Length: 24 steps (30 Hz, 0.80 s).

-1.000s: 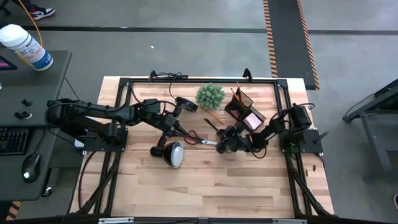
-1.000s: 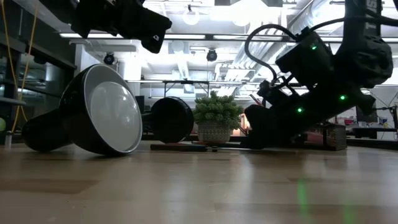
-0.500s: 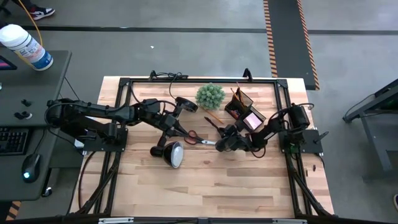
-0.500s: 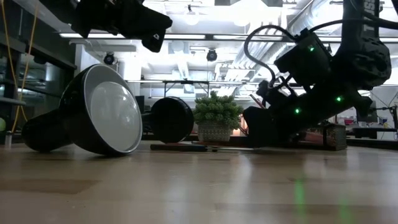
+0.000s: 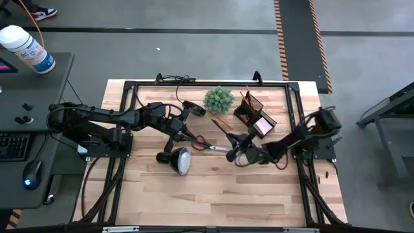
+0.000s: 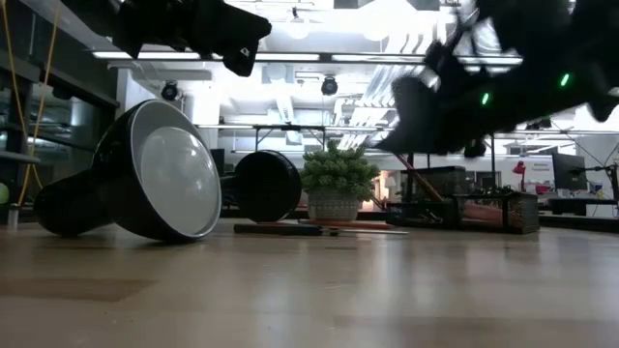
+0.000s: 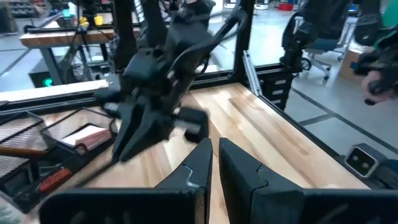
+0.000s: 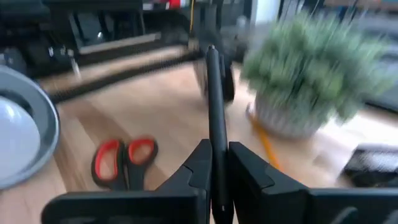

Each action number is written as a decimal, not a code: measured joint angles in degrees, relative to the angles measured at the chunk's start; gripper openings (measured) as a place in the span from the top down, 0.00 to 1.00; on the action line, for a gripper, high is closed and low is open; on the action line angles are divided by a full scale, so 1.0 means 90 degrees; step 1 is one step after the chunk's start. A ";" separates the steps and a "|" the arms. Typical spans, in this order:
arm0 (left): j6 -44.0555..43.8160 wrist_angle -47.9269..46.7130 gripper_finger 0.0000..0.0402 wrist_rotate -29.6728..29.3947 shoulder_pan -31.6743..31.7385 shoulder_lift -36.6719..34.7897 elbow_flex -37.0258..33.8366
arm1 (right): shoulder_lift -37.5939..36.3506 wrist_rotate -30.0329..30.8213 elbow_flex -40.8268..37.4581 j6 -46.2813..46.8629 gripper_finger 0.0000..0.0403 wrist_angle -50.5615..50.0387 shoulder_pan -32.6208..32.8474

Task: Pick and place office supplies into organizer
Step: Put the pen into the top left section of the desk organizer

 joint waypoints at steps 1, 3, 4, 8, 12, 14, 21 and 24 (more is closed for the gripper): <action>0.0002 0.0010 0.95 -0.0086 0.0000 0.0000 0.0000 | -0.0155 0.0185 0.0002 -0.0191 0.93 0.0002 0.0095; 0.0002 0.0038 0.95 -0.0271 0.0000 0.0000 0.0000 | -0.0465 0.0530 0.0002 -0.0627 0.93 0.0002 0.0278; 0.0002 0.0063 0.95 -0.0341 0.0000 0.0000 0.0000 | -0.0613 0.0679 0.0005 -0.0851 0.93 0.0007 0.0353; -0.0007 0.0292 0.95 -0.0449 0.0000 0.0000 0.0000 | -0.1168 0.1037 0.0005 -0.1703 0.93 0.0052 0.0543; -0.0396 0.0829 0.95 -0.0470 -0.0002 0.0000 0.0000 | -0.1564 0.0862 0.0005 -0.2567 0.93 0.0514 0.0579; -0.0505 0.1038 0.95 -0.0478 -0.0002 0.0000 0.0000 | -0.1692 0.0427 0.0005 -0.3141 0.93 0.1007 0.0539; -0.0830 0.1223 0.95 -0.0430 -0.0002 0.0000 0.0269 | -0.1848 -0.1229 0.0005 -0.5163 0.93 0.3057 0.0424; -0.0957 0.1496 0.95 0.0091 -0.0002 0.0000 0.0426 | -0.1852 -0.1907 0.0005 -0.5448 0.93 0.3304 0.0305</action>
